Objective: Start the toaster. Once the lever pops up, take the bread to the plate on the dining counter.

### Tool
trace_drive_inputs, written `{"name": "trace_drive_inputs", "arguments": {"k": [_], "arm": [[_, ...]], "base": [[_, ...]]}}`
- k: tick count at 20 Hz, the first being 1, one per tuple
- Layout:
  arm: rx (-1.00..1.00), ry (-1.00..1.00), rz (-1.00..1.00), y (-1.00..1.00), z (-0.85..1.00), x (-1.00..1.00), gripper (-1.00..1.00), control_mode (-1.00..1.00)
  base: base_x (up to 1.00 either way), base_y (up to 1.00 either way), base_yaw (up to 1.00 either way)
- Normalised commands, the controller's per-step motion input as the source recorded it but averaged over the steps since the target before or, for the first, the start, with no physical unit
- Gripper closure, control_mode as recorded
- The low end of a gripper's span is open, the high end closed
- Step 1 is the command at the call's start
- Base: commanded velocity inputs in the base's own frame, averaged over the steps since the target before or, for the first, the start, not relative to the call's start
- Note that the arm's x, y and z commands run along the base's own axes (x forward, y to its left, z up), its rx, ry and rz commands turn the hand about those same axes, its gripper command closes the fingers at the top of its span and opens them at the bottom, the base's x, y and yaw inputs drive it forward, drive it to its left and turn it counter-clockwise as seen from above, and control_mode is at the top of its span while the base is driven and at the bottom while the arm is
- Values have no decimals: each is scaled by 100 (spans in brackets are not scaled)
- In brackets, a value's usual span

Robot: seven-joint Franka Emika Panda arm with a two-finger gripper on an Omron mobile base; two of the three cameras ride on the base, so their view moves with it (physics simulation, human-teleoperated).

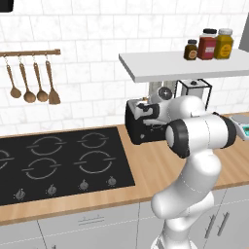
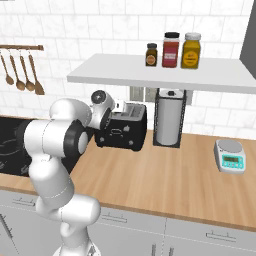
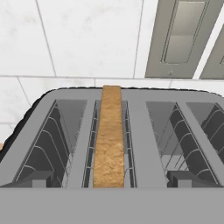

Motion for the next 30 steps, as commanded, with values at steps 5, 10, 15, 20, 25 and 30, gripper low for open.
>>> {"name": "trace_drive_inputs", "arguments": {"k": [5,10,15,20,25,30], "arm": [[0,0,0,0,0,0,-100,-100],[0,0,0,0,0,0,100,-100],[0,0,0,0,0,0,100,-100],[0,0,0,0,0,0,100,-100],[0,0,0,0,0,0,100,-100],[0,0,0,0,0,0,100,-100]], "base": [[0,0,0],[0,0,0],[0,0,0],[0,0,0],[0,0,0],[0,0,0]]}}
